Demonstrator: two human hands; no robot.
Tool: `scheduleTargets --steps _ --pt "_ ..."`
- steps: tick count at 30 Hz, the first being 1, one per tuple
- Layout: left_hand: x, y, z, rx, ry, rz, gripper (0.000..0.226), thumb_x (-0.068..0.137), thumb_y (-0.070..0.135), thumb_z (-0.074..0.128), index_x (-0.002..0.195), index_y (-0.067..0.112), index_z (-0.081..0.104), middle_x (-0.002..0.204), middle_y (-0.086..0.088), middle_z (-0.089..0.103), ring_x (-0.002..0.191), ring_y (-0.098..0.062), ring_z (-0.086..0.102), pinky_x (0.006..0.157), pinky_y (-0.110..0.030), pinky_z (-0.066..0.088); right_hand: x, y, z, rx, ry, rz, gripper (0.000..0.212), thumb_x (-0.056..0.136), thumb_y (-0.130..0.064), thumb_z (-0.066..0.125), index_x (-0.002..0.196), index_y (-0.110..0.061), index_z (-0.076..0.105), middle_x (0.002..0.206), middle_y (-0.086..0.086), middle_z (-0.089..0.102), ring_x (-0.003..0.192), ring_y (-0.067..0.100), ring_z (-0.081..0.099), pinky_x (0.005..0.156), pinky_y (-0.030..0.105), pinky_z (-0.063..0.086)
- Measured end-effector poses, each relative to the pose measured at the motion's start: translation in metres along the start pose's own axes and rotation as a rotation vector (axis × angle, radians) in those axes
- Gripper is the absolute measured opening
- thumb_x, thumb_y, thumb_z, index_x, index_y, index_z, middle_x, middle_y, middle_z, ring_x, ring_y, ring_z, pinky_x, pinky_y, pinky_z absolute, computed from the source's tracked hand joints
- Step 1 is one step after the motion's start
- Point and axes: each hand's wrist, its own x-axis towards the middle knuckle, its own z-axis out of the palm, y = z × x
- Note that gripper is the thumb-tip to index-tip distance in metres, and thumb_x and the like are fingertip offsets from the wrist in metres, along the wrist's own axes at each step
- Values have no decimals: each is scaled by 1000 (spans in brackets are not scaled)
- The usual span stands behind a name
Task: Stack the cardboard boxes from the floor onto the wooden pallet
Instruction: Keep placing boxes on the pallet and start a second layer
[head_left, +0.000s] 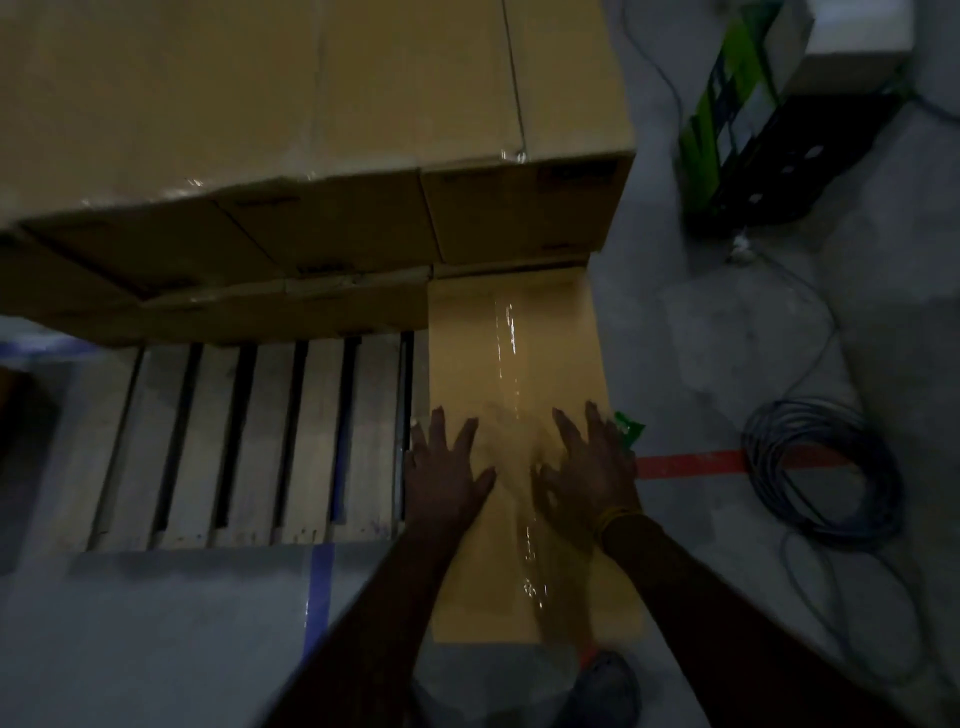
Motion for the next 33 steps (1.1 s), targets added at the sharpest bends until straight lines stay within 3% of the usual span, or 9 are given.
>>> scheduleTargets --steps 5,10,15,25,33 --pt "-80 16 -90 -22 79 19 73 97 61 42 157 37 10 167 -5 -2 153 -32 -2 121 -48 16 -85 -51 -72 -39 85 -135 73 101 -50 45 159 -36 3 167 2 -8 154 30 -6 121 58 4" --pt "-176 25 -186 -114 146 53 70 97 56 46 157 36 16 167 -5 1 153 -29 1 122 -48 21 -193 -99 -142 -54 146 -202 69 102 -49 40 158 -37 1 168 0 -6 154 25 -5 121 54 2" --pt "-255 12 -261 -131 258 95 66 95 45 56 154 26 32 163 -13 19 150 -34 17 116 -51 31 -286 -135 -182 -61 207 -231 67 102 -46 44 158 -35 10 168 0 3 154 26 2 121 57 8" --pt "-381 -70 -328 -70 399 171 67 97 43 54 156 30 24 166 -8 10 152 -31 9 116 -49 27 -422 -229 -173 -114 373 -311 65 101 -46 46 158 -33 16 167 1 7 154 27 3 120 60 10" --pt "-448 -157 -352 -72 441 123 70 97 45 54 157 33 19 166 -7 5 153 -33 4 118 -51 27 -488 -317 -143 -145 418 -380 66 101 -45 47 157 -35 13 167 2 4 154 27 -1 121 60 8"
